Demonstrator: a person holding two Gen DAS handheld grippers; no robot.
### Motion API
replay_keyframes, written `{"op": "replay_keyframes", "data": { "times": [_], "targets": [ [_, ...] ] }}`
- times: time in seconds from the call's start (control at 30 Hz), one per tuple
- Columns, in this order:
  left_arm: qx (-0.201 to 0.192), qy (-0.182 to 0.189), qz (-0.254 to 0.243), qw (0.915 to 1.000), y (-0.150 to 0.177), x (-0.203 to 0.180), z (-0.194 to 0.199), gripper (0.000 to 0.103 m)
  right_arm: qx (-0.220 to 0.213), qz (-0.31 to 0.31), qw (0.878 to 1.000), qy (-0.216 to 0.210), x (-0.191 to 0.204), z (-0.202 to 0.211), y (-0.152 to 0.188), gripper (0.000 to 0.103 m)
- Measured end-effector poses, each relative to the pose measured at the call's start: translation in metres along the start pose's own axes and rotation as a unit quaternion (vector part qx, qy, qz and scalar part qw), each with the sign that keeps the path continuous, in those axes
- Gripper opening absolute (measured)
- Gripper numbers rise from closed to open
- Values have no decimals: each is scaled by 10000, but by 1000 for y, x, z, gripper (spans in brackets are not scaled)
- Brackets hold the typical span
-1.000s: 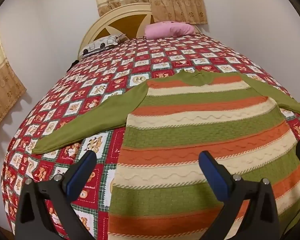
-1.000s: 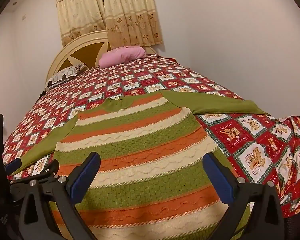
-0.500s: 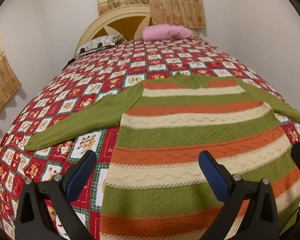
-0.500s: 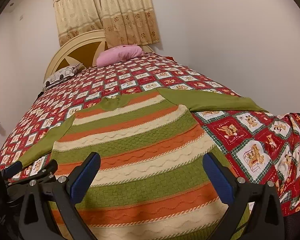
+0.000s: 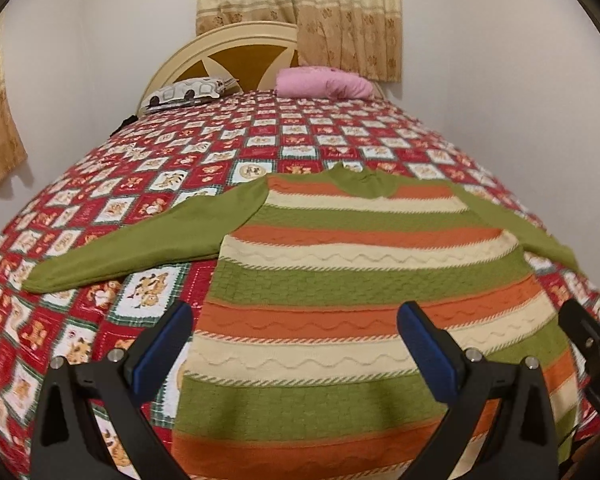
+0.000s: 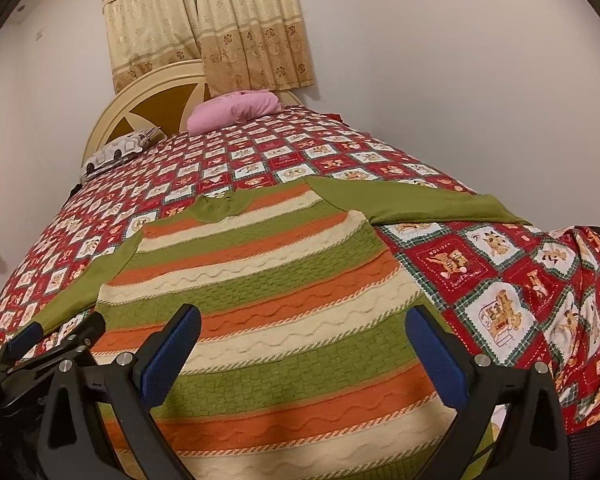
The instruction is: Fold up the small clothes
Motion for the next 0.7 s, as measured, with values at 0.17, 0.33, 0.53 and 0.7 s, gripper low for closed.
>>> {"op": "replay_keyframes", "data": {
  "times": [0.17,0.33,0.53,0.7],
  "targets": [
    [42,-138,73,9999,2,5,-5,103,4,32,10000,45,-2,-1,-3,102],
    [134,-213,45,9997,7,9,-10,103,-56,87,9999,52,-3,-2,-8,102],
    [157,-362,-21,9992,8,11,-11,103,-39,132,9999,67,0,-4,-8,102],
    [185,-440,-74,9988,10,11,-15,103,-26,129,9999,93,-2,-6,-9,102]
  ]
}}
Point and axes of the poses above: each gripper's, at about its wrist camera, not at the fingertips, and z roughly against the way its jaws point, x to its left, y to its underside, the point moved 9 cm from there along -z, roughly the way its jaws point, and after that the axes turned 12 degrees about -y, right-handed, at the moved point
